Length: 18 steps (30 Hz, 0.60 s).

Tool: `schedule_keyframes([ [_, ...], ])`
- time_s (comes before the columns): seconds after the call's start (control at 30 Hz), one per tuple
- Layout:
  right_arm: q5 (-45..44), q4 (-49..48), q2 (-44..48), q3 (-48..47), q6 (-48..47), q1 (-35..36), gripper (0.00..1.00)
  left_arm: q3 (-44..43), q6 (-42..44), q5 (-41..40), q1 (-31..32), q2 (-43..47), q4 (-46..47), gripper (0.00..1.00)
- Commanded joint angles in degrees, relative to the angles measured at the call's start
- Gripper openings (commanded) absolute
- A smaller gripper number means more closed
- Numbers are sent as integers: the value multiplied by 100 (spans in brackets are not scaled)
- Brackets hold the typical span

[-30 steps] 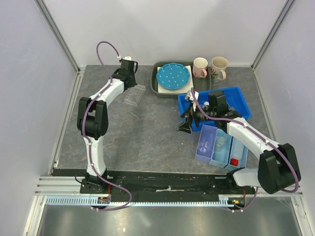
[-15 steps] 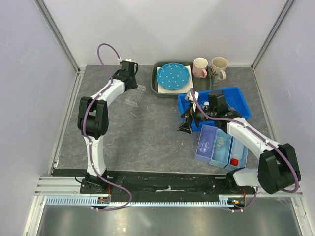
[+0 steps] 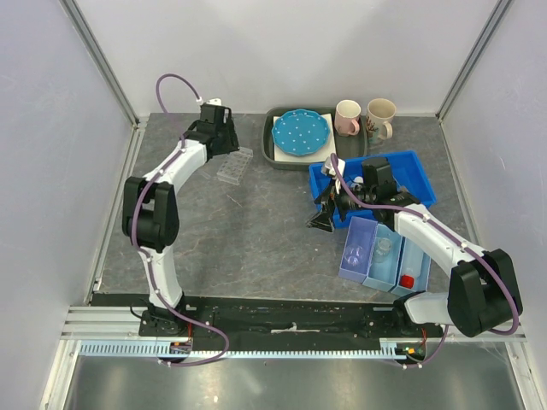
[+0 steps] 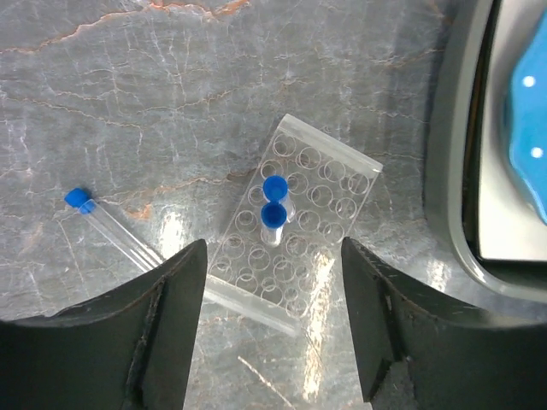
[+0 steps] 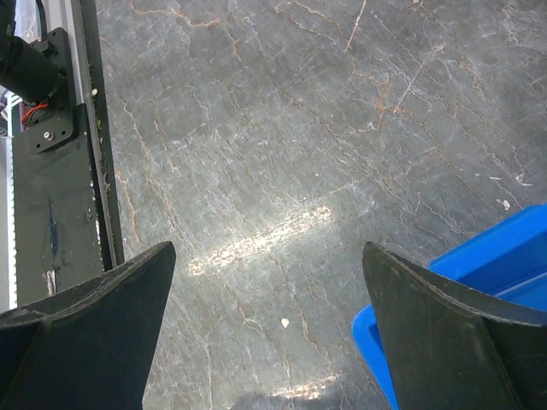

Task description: Organize the chemistry lab equipment

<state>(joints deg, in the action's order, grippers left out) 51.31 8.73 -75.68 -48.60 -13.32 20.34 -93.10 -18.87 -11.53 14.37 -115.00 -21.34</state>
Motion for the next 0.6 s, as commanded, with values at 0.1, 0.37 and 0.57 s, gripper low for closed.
schedule_keyframes([
  [0.1, 46, -73, 176, -247, -118, -47, 98, 555, -555, 967, -514, 812, 385, 76],
  [0.37, 46, -82, 168, -247, -127, -56, 98, 286, -1900, 1356, -1226, 339, -360, 77],
  [0.57, 46, -56, 141, -247, -136, -56, 98, -769, -2366, 477, -1235, -513, -1907, 75],
])
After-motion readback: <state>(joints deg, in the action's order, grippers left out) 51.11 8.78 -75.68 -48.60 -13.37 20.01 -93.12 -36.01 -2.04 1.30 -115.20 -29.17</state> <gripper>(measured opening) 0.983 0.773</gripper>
